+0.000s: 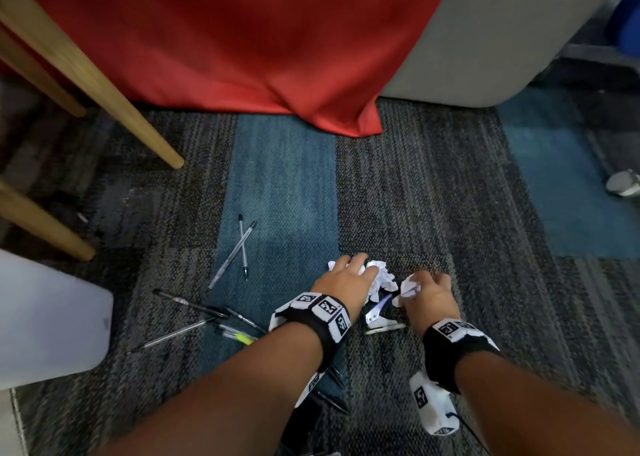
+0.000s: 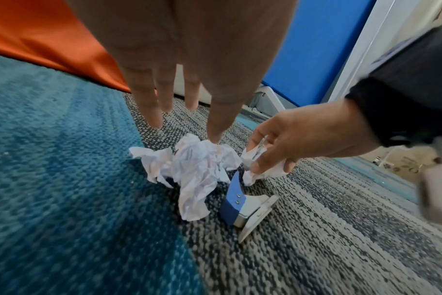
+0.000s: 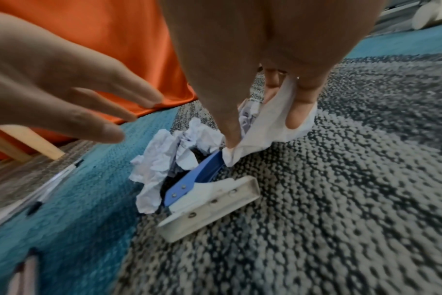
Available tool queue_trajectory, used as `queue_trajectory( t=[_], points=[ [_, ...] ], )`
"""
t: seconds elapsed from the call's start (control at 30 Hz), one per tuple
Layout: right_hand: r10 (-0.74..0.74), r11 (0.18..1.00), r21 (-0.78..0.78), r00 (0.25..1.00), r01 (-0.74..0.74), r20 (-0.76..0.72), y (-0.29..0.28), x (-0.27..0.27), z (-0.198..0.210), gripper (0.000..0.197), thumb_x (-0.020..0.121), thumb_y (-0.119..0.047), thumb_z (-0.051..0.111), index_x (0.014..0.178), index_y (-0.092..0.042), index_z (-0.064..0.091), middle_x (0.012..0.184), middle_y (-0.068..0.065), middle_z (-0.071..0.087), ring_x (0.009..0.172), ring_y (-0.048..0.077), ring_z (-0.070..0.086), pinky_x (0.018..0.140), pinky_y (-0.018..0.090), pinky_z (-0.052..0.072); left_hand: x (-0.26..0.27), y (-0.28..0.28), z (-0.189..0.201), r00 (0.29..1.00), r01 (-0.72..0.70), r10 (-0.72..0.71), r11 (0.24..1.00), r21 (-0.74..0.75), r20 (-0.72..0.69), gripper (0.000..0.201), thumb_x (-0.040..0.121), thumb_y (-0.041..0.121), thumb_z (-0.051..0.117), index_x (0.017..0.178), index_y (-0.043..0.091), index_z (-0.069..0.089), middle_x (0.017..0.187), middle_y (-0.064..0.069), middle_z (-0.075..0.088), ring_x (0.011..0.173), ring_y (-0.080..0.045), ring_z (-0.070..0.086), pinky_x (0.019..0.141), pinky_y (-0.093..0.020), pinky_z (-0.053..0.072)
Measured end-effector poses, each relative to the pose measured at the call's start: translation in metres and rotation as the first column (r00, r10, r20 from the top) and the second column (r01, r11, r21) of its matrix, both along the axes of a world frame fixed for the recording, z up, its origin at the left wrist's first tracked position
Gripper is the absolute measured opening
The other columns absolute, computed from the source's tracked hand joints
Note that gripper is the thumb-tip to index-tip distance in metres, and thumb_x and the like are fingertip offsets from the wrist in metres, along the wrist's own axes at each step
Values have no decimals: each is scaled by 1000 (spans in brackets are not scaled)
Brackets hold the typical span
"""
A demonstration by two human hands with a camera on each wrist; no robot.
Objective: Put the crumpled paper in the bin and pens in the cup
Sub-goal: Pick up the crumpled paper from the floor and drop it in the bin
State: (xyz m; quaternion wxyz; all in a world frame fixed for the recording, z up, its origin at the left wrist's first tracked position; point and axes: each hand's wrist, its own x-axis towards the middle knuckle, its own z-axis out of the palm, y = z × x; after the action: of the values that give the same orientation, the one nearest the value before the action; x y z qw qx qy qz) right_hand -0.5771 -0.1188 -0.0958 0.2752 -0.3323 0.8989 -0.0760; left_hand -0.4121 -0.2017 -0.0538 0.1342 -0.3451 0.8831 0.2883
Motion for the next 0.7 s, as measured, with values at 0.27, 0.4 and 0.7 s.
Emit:
queue_trajectory(
  t=[0.27,0.4,0.7],
  points=[
    [56,981,-186,998,-54,2,20,10,24,32,80,-16,70,108,-17,54,109,10,49,90,30,55,80,34,44,-24,2,-18,973,131,-138,990,50,183,63,98,14,41,150,39,17,160,-9,3,146,-39,0,116,-52,18],
    [46,972,-228,999,-49,-19,27,6,24,27,80,-16,73,99,-14,54,99,4,51,91,27,54,77,32,39,-22,8,-23,986,57,-42,995,-87,163,52,97,22,42,146,32,28,138,-12,33,127,-36,33,106,-48,30],
    [-70,953,-288,991,99,111,26,1,28,29,84,-14,71,106,-21,54,95,7,64,84,24,59,73,25,42,-18,4,-14,995,-14,15,1000,-15,102,47,91,4,43,136,18,38,122,-17,42,111,-39,50,91,-46,44]
  ],
)
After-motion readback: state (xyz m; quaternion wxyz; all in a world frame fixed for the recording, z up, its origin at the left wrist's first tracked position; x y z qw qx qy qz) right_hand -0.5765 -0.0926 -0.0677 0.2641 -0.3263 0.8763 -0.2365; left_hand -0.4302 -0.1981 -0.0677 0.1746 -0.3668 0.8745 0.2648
